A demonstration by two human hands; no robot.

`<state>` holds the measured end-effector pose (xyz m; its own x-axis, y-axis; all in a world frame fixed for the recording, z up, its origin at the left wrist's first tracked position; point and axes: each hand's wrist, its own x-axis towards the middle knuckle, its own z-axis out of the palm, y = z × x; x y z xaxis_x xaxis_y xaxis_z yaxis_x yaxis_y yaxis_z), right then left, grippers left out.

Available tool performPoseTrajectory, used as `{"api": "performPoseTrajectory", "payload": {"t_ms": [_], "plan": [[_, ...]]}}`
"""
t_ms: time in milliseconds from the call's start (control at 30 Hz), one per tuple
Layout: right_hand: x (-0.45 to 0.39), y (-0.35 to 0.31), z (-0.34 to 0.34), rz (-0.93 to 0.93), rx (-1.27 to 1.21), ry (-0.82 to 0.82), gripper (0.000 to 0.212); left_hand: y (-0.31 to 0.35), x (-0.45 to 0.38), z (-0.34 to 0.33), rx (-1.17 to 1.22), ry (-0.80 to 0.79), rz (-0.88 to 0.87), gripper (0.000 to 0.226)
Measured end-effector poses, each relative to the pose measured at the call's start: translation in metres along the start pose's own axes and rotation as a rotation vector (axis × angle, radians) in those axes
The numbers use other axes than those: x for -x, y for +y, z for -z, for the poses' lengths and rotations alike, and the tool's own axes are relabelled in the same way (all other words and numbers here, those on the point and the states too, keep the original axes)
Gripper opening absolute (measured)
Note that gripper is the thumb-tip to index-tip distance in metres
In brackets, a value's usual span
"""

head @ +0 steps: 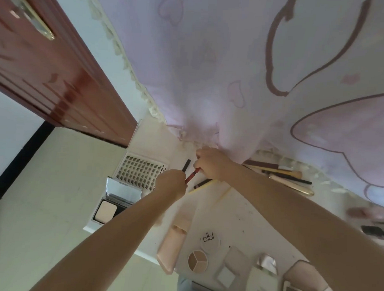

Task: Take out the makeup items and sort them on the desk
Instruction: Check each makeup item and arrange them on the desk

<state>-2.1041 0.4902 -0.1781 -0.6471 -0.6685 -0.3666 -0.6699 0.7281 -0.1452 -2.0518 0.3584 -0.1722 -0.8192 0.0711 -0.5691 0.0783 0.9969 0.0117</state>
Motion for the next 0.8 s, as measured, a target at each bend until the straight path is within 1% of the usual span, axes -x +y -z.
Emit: {"api": "performPoseTrajectory", "payload": {"t_ms": [100,233,433,500,600,700,800], "plan": [[-0.013,0.001,-0.012,0.013,-0.037,-0.010,0.028,0.003,-0.005,-0.005,-0.019,-0.069,0.041,0.024],[-0.019,0.002,-0.021,0.034,-0.068,-0.021,0.033,0.006,-0.007,-0.014,-0.036,-0.063,0.067,0.018],[-0.013,0.011,-0.023,0.037,-0.112,-0.008,0.033,0.007,-0.009,-0.014,-0.045,-0.069,0.079,0.018],[-0.005,0.016,-0.023,0.020,-0.115,-0.023,0.027,0.006,-0.007,-0.014,-0.056,-0.069,0.068,0.021],[0.007,0.023,-0.026,0.029,-0.033,-0.091,0.023,0.005,-0.004,-0.015,-0.073,-0.062,0.043,0.028],[0.014,0.027,-0.026,0.034,0.063,-0.190,0.020,0.006,-0.001,-0.015,-0.067,-0.057,0.036,0.028],[0.015,0.026,-0.023,0.043,0.131,-0.209,0.022,0.010,0.002,-0.011,-0.042,-0.040,0.021,0.028]]}}
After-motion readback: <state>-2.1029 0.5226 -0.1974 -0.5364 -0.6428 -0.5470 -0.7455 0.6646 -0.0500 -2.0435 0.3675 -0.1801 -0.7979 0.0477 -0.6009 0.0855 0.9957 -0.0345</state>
